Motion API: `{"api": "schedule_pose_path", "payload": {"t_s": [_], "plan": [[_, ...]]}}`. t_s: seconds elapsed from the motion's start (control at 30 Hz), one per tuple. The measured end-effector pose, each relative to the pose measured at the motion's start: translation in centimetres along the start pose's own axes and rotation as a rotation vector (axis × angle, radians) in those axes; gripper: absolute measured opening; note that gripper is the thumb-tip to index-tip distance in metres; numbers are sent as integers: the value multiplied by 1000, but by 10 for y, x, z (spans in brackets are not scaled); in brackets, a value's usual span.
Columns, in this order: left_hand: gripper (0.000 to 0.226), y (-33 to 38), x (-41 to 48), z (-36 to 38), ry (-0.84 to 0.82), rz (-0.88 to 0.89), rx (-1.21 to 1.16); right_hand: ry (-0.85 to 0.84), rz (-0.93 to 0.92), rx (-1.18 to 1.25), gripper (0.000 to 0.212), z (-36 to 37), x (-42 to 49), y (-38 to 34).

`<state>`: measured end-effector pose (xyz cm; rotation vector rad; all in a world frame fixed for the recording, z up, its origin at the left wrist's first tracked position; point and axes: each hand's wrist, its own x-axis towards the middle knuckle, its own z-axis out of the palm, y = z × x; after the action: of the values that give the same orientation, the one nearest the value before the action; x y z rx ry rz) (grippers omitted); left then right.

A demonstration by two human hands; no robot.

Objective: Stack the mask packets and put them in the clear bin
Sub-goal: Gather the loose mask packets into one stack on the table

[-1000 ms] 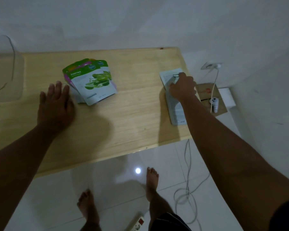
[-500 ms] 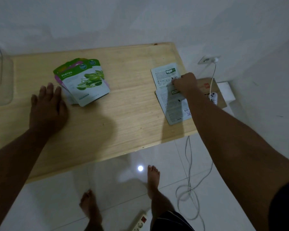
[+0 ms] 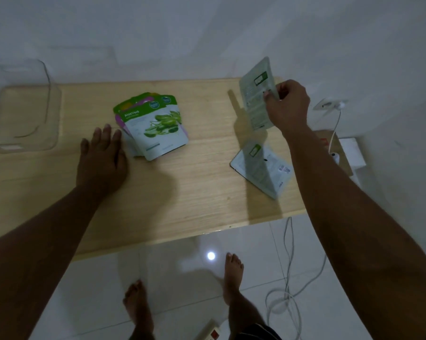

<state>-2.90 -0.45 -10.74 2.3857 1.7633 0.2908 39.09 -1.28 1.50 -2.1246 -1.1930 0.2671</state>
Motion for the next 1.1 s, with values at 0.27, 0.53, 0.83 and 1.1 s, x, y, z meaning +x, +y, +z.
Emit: {"api": "schedule_pose_path", "payload": {"t_s": [0.27,0.53,0.83,1.1], "plan": [[63,1,0,-4,-32,-37,-18,-100,-194,46,5,68,-47,-100],[62,1,-2,-6,-54,-46,-29,-403,-247,-196,35,141,-109,-166],[63,1,-2,-6,-94,-52,3,-505,-303,-354,55,166,-135,-171],[66,-4,-4,-4,-54,-58,-12,-508,-353,-198,53,137,-128,-138]]}}
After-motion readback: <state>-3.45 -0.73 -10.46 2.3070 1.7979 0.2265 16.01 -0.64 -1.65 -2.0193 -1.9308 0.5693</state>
